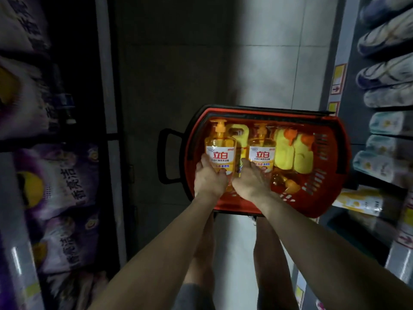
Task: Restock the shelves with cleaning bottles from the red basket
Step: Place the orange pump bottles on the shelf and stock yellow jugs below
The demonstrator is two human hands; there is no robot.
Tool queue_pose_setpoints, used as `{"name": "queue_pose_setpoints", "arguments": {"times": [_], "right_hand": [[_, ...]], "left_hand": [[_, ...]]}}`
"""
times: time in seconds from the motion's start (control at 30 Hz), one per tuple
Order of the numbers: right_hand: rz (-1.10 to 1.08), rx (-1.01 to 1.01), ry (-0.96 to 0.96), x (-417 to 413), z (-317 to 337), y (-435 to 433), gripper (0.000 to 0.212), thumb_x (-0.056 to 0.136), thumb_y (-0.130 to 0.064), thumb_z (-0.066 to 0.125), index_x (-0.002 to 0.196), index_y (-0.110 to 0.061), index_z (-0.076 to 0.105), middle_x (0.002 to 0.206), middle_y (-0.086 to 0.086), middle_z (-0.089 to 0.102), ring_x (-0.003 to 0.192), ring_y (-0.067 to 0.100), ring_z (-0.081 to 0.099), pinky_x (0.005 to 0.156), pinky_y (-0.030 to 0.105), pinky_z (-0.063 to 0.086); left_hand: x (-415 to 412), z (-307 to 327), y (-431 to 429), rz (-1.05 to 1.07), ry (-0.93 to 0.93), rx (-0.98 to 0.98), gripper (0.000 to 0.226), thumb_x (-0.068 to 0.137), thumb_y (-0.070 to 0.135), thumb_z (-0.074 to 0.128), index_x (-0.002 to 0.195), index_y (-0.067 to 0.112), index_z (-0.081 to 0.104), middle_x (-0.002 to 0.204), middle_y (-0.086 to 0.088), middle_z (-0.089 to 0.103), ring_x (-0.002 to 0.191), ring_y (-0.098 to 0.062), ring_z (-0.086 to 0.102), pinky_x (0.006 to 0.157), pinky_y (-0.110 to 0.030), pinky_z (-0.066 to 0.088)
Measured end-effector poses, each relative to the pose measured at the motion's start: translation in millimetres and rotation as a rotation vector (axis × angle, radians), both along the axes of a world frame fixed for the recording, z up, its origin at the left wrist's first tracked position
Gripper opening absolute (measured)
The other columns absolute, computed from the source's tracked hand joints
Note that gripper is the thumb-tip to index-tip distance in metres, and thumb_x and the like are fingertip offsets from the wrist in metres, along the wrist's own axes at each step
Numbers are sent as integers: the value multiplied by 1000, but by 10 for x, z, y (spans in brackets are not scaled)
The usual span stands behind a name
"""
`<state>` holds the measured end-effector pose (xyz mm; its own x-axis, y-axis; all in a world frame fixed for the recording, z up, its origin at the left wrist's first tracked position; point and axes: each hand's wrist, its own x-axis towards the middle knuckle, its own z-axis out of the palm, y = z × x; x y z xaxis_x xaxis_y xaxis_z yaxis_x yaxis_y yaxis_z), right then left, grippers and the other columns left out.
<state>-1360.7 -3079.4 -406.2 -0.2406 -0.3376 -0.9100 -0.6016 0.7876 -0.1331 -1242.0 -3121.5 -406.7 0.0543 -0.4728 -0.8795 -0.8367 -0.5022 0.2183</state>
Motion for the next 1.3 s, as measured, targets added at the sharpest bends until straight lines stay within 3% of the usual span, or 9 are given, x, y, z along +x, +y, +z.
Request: {"name": "queue_pose_setpoints", "arguments": {"times": [0.23,0.37,0.5,0.6,0.77,0.97,1.1,1.2,1.3], "right_hand": [[-619,48,-215,136,-453,-26,77,89,-43,69,157,-29,37,144,3,63,128,29,62,107,45,49],[-788,12,-304,168,-544,-33,56,98,-29,68,148,-21,45,124,-3,65,94,7,64,72,26,45],[-911,-22,-306,231,-592,31,59,97,-31,69,150,-23,46,130,0,67,98,12,64,78,31,47],[-1071,12,-328,213,-574,69,37,92,-31,74,126,-27,62,123,-1,72,101,18,69,81,33,48],[-1061,-26,-327,208,-541,213,53,91,-27,77,138,-26,54,132,-5,64,120,19,63,76,29,49],[-1052,-128,-302,40,-412,223,62,83,-20,88,137,-24,56,119,-3,78,112,22,73,105,52,56],[-988,-115,-315,-108,-151,236,68,71,-38,91,131,-34,59,128,-7,73,121,22,68,112,54,49],[-1021,-115,-370,-178,210,219,53,79,-27,91,123,-35,63,123,-4,77,111,20,74,100,48,58],[-1031,-142,-381,-249,531,213,93,63,-40,101,144,-30,56,138,-1,70,117,21,72,98,46,60]], "left_hand": [[-33,-286,-64,359,17,161,72,95,34,63,161,26,34,146,-10,58,135,-35,56,110,-41,46],[20,-375,-125,500,63,241,67,74,36,60,141,32,60,121,-1,74,116,-28,68,108,-44,53],[24,-373,-123,508,96,265,49,85,22,56,132,31,64,113,-1,76,97,-20,71,90,-35,59],[-2,-412,-77,471,91,289,53,84,18,50,132,33,62,113,-1,76,97,-22,72,88,-36,61],[-14,-563,11,390,68,277,69,69,30,47,136,34,60,116,-1,76,109,-32,72,100,-46,59],[-147,-90,-64,403,118,290,50,83,17,49,130,24,65,114,-10,76,104,-33,70,80,-31,50],[-207,322,-66,433,139,273,56,71,35,54,125,28,67,117,-2,75,110,-26,68,103,-43,55],[-243,683,-86,430,149,228,54,74,40,60,126,28,67,115,4,74,110,-23,68,103,-44,56],[-226,996,-176,388,160,156,54,78,48,63,128,26,63,114,6,73,106,-23,71,99,-44,58]]}}
